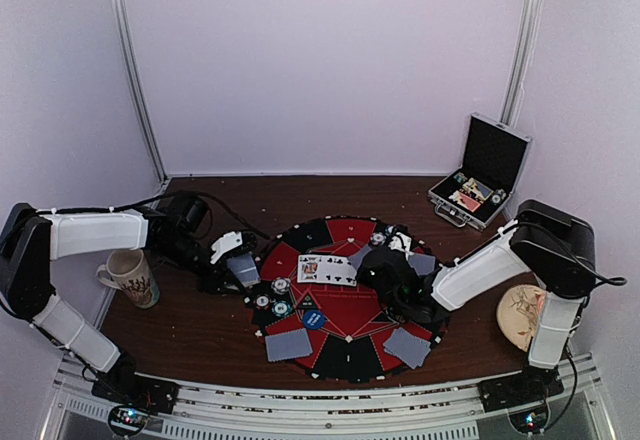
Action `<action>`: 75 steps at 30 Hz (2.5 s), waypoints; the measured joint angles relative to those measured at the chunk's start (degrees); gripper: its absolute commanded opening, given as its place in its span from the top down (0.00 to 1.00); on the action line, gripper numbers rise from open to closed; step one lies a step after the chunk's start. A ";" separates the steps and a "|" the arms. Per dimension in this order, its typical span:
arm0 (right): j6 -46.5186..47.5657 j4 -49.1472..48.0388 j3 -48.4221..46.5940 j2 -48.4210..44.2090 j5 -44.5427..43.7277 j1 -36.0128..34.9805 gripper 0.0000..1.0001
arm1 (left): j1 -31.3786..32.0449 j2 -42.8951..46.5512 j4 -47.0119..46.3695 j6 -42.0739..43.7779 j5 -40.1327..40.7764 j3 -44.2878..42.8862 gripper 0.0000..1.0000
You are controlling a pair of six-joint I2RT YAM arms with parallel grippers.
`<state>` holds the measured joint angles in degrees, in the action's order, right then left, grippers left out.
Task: Distribute texas hold em gaming equipment
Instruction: Place the poker card in the community card area.
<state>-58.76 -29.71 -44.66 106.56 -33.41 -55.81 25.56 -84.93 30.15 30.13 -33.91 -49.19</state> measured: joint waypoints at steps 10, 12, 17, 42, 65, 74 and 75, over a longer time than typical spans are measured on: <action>-0.22 -0.70 0.59 0.00 1.29 -0.04 0.84 | 0.00 0.00 0.00 0.00 0.00 0.00 0.65; -0.44 -1.03 1.18 0.00 1.55 -0.20 0.83 | 0.00 0.00 0.00 0.00 0.00 0.00 0.65; -1.01 -1.49 1.97 0.00 1.86 -0.94 0.82 | 0.00 0.00 0.00 0.00 0.00 0.00 0.65; -1.73 -1.70 4.70 0.02 2.40 -5.68 0.80 | 0.00 0.00 0.00 0.00 0.00 0.00 0.65; 21.44 1.62 -8.20 -7.37 17.35 -9.09 0.23 | 0.00 0.00 0.00 0.00 0.00 0.00 0.65; 30.75 5.25 -27.71 6.43 32.52 -9.11 0.23 | 0.15 0.02 0.00 0.02 -0.02 0.00 0.65; 31.30 6.03 -28.89 7.52 33.24 -9.11 0.23 | 0.17 0.02 0.00 0.02 -0.02 0.00 0.65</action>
<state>-27.46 -23.68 -73.56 114.08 -0.16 -64.93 25.74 -84.90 30.15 30.15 -33.93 -49.19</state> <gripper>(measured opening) 0.766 0.354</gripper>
